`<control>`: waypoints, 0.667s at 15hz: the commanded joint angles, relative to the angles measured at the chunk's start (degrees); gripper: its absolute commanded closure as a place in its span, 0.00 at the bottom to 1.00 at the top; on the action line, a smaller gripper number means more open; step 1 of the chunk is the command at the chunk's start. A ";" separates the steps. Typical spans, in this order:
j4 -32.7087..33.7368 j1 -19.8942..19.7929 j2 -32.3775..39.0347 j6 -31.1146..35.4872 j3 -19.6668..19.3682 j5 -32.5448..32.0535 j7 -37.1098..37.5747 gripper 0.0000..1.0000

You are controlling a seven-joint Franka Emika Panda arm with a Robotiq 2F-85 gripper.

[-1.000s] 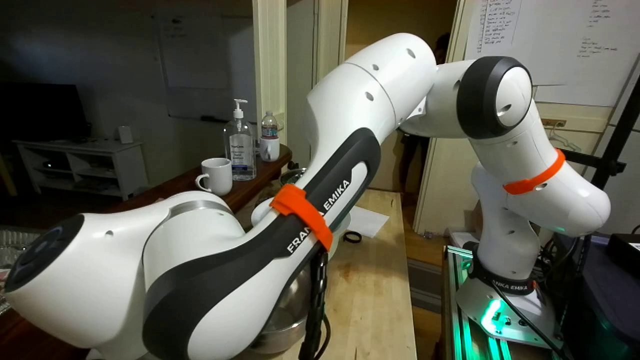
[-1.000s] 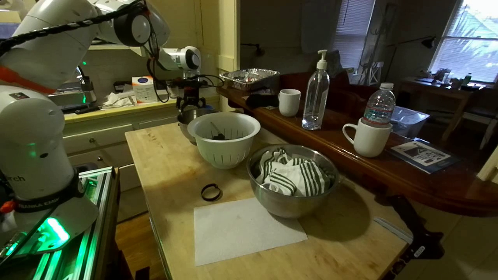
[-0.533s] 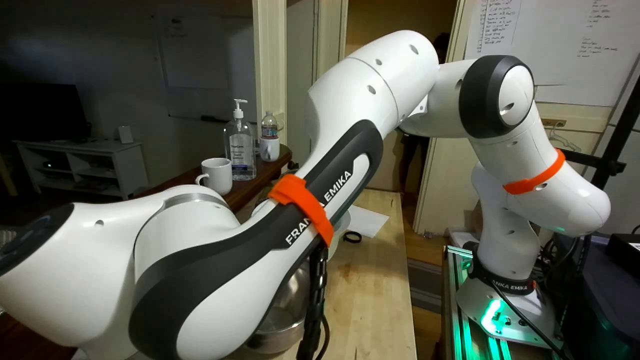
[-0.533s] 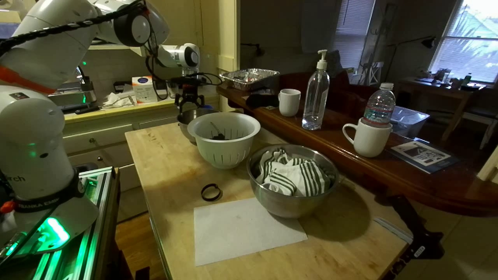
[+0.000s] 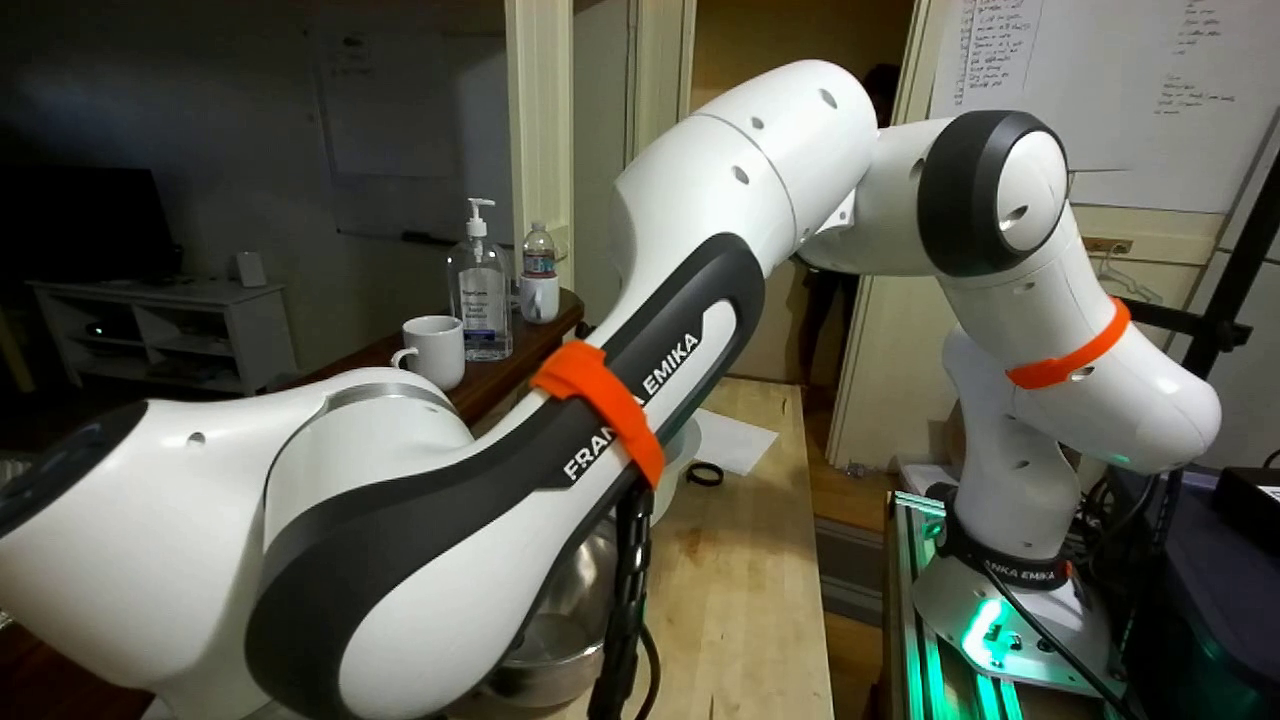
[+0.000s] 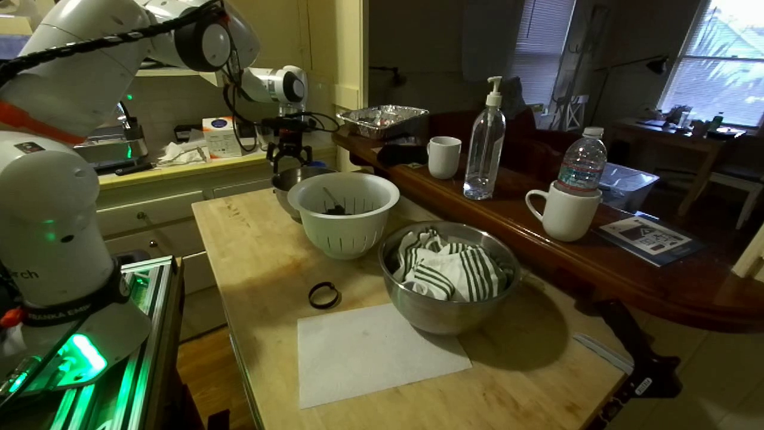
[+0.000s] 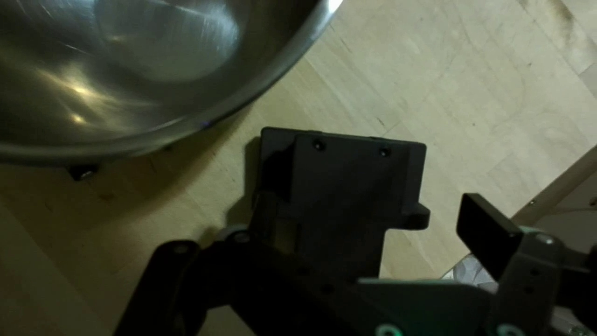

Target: Put the blue spoon on the top countertop

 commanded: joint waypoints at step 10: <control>0.36 -0.60 1.95 -0.52 -1.00 1.31 5.39 0.00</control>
